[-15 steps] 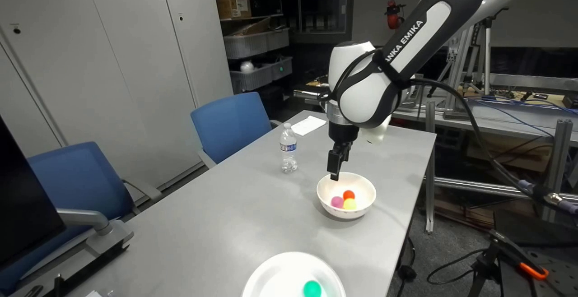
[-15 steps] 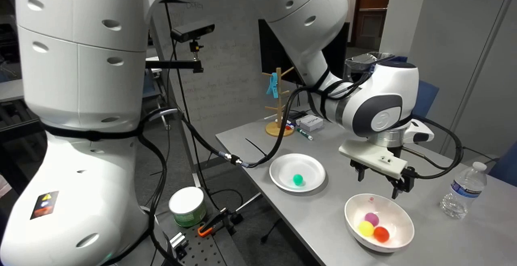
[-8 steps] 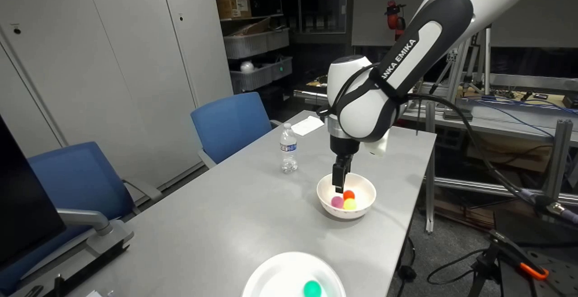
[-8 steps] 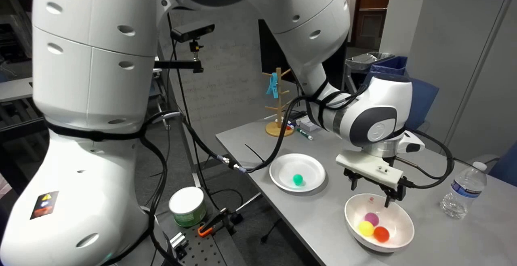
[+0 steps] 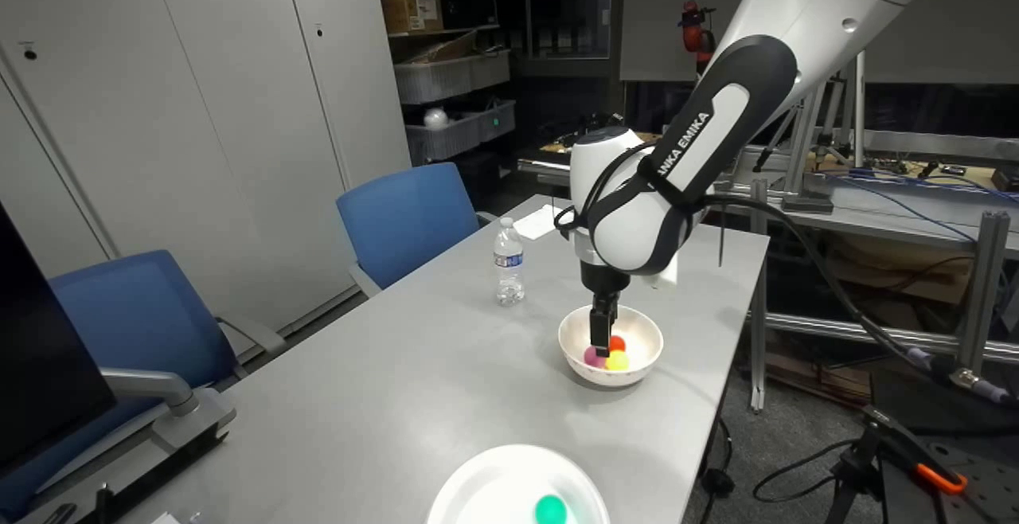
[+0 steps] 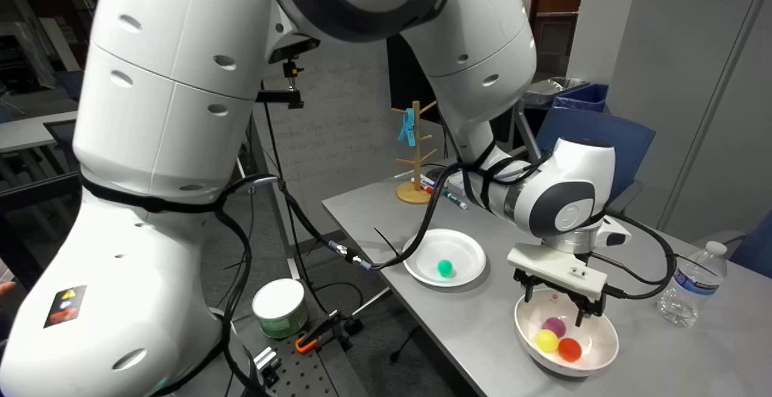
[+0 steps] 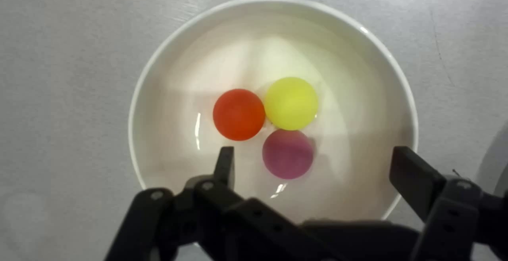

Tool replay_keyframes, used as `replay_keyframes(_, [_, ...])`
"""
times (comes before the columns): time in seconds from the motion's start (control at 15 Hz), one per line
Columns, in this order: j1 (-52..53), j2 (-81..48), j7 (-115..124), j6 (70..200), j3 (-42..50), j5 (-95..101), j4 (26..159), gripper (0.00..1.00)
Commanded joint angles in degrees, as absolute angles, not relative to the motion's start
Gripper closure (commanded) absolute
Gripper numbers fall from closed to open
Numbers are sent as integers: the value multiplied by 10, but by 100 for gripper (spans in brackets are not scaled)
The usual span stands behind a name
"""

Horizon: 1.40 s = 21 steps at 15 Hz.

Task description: Put the purple ball in the bowl on the plate

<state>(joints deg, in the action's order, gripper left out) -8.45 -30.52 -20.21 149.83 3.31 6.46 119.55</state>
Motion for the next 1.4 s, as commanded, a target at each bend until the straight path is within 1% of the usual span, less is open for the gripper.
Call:
replay_keyframes(0.0, [-100, -345, -226, 1505, 24, 75, 1153, 0])
replay_keyframes(0.67, [-104, -401, -247, 1502, 12, 75, 1101, 0])
replay_keyframes(1.2, [-111, -417, -248, 1505, 8, 71, 1094, 2])
replay_keyframes(1.33, [-113, -419, -249, 1506, 6, 70, 1095, 24])
